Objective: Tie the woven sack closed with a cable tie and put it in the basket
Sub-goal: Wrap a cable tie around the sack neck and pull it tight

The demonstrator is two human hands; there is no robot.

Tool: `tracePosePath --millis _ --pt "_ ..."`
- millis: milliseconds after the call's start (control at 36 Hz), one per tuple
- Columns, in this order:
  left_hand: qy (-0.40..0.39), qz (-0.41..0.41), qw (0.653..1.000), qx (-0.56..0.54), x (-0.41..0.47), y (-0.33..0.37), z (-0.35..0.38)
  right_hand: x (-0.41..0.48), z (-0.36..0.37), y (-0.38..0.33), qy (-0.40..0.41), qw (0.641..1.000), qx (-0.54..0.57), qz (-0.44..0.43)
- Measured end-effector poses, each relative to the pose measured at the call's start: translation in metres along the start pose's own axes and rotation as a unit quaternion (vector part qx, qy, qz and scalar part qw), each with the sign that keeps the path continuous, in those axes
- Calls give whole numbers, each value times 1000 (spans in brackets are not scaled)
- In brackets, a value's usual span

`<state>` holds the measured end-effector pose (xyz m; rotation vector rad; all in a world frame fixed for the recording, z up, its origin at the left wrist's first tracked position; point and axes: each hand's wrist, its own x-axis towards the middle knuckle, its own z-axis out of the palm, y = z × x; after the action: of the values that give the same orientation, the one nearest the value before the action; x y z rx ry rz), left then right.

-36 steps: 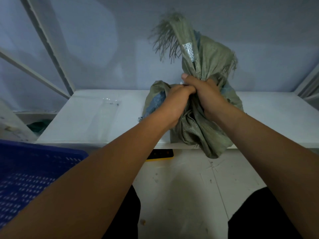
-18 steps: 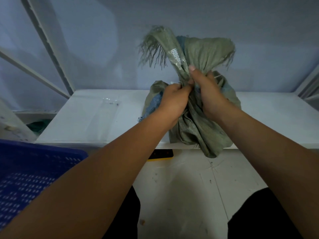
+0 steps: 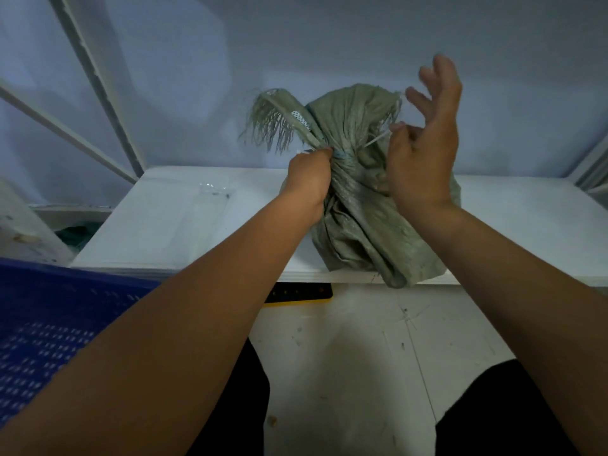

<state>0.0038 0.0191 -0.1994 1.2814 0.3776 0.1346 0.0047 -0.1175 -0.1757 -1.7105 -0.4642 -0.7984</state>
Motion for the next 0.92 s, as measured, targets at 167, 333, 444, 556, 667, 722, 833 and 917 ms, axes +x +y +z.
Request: tracePosePath --millis 167,333,444,556,667,722,833,917 --pt "6 -27 999 -30 7 -3 -2 3 10 8 41 996 -5 78" --pt "8 -39 996 -75 6 -2 -3 10 13 30 -43 947 3 318" --pt "-1 -39 996 -81 1 -1 -1 11 15 35 -78 920 52 380" --pt "-24 -46 997 -64 -3 -1 1 7 15 29 -88 922 99 364" --pt "-29 -23 999 -23 -4 -1 6 4 11 28 -53 979 40 191" --pt "-11 7 1000 13 -3 -2 8 -2 9 25 -76 996 -42 33" --pt "2 75 990 122 -7 -1 9 -7 11 23 -87 944 -231 -219" --pt "6 105 982 159 -7 -1 6 -6 14 20 -66 919 -256 -294"
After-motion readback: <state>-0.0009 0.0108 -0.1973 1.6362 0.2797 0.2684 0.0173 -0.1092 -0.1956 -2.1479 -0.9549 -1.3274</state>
